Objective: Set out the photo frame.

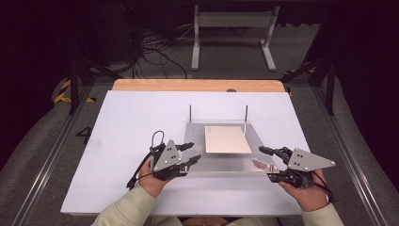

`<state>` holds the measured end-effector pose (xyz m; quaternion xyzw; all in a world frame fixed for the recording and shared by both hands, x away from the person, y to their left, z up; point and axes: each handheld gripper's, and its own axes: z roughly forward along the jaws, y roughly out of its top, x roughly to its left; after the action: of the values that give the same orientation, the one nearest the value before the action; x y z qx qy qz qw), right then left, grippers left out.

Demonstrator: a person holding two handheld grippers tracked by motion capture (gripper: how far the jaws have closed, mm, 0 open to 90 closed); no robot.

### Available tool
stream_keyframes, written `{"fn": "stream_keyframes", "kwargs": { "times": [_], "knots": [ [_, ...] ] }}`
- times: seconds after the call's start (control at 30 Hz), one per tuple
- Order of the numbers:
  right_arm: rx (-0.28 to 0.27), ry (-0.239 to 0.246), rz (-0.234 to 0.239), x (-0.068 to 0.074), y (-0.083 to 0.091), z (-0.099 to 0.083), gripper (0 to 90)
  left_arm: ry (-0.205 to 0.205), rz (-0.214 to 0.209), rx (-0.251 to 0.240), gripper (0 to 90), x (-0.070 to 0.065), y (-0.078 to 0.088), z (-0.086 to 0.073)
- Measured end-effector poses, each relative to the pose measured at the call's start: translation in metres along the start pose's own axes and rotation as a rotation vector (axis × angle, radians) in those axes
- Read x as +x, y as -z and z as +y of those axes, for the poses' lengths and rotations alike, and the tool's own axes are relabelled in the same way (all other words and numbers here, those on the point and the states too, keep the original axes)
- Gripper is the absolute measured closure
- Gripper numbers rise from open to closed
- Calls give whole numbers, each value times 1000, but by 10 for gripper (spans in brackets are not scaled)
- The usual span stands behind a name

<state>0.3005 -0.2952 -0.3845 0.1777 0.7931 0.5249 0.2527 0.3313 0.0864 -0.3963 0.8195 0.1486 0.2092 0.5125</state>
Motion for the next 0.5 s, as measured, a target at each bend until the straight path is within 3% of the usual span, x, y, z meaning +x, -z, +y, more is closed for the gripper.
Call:
{"fn": "stream_keyframes", "kwargs": {
  "times": [0.2,0.4,0.5],
  "knots": [
    [25,0,-6,0,0,3,538,-32,36,13,558,-5,0,2],
    [27,-11,11,2,3,9,548,-67,39,18,587,-7,6,6],
    [26,-28,37,4,7,16,555,-77,16,11,601,-7,15,9]
  ]
}}
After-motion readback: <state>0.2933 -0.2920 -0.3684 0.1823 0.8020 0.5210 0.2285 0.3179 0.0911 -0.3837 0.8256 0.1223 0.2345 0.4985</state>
